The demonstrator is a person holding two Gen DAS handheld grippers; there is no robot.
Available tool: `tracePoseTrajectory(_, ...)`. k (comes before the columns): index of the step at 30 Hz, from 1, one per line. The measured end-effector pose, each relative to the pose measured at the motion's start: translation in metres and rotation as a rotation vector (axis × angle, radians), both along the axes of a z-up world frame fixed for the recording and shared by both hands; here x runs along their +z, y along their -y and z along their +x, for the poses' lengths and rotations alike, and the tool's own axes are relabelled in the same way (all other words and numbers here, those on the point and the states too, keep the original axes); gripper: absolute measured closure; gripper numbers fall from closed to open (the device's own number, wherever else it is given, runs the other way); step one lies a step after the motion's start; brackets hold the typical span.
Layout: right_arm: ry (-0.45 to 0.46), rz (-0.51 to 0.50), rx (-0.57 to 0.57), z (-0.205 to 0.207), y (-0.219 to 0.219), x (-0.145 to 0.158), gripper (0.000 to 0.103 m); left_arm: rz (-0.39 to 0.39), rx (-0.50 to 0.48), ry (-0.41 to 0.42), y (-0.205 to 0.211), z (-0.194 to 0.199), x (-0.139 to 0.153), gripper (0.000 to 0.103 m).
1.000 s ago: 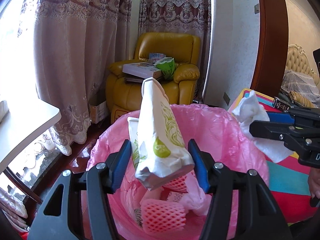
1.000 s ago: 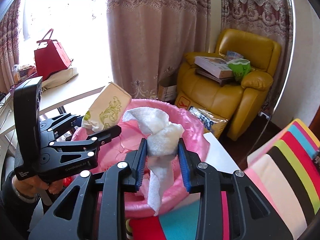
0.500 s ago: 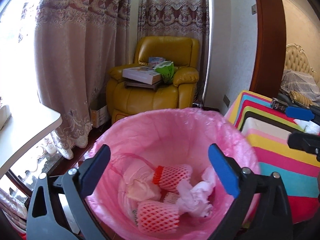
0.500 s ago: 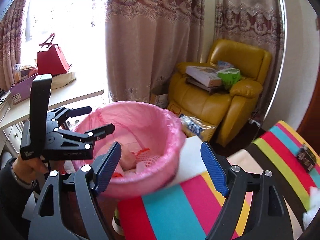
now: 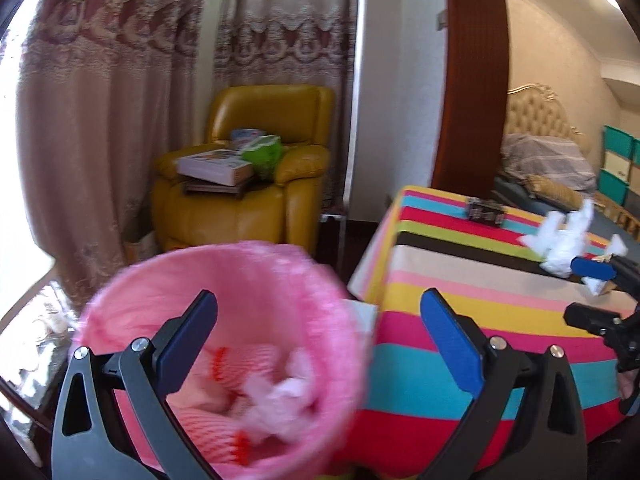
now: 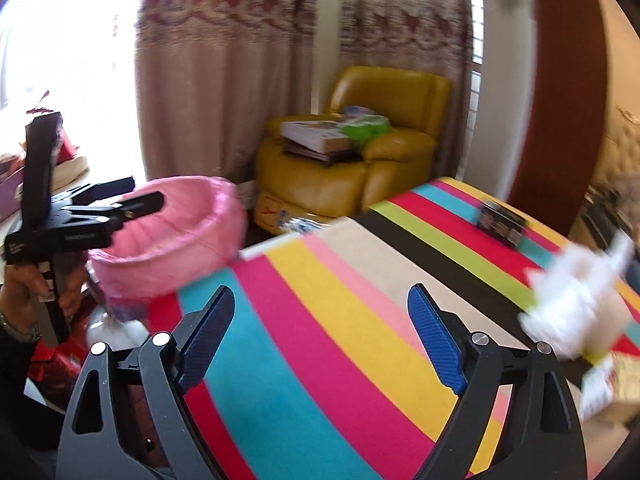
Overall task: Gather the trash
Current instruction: 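Return both open grippers to the table over the medicine box, then grasp the medicine box with the right gripper while the left grasps the white plastic bag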
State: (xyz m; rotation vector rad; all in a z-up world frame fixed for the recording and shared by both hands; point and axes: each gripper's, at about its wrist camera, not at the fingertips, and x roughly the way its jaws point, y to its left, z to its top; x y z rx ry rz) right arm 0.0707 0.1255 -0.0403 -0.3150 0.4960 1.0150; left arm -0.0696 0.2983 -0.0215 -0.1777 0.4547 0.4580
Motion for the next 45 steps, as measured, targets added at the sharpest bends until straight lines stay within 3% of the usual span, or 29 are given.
tracePoseTrajectory(9, -0.040, 0.003, -0.340, 0.044, 0.104, -0.017, 0.020, -0.078, -0.267, -0.028, 0.081, 0.082, -0.008, 0.005)
tracePoseTrajectory(18, -0.077, 0.050, -0.615, 0.088, 0.213, -0.023, 0.019, -0.030, -0.458, -0.086, 0.170, 0.169, -0.018, 0.005)
tracePoseTrajectory(25, -0.169, 0.055, -0.569, 0.147, 0.237, -0.029, 0.019, -0.038, -0.529, -0.148, 0.203, 0.234, -0.032, 0.005)
tracePoseTrajectory(31, -0.208, 0.054, -0.506, 0.176, 0.235, -0.033, 0.019, 0.000, -0.515, -0.167, 0.209, 0.246, -0.039, 0.005)
tracePoseTrajectory(41, -0.231, 0.097, -0.225, 0.102, 0.205, -0.026, 0.020, 0.019, -0.427, -0.146, 0.167, 0.214, -0.032, 0.005)
tracePoseTrajectory(45, -0.087, -0.011, -0.305, 0.090, 0.192, -0.017, 0.021, -0.005, -0.407, -0.151, 0.154, 0.204, -0.035, 0.005)
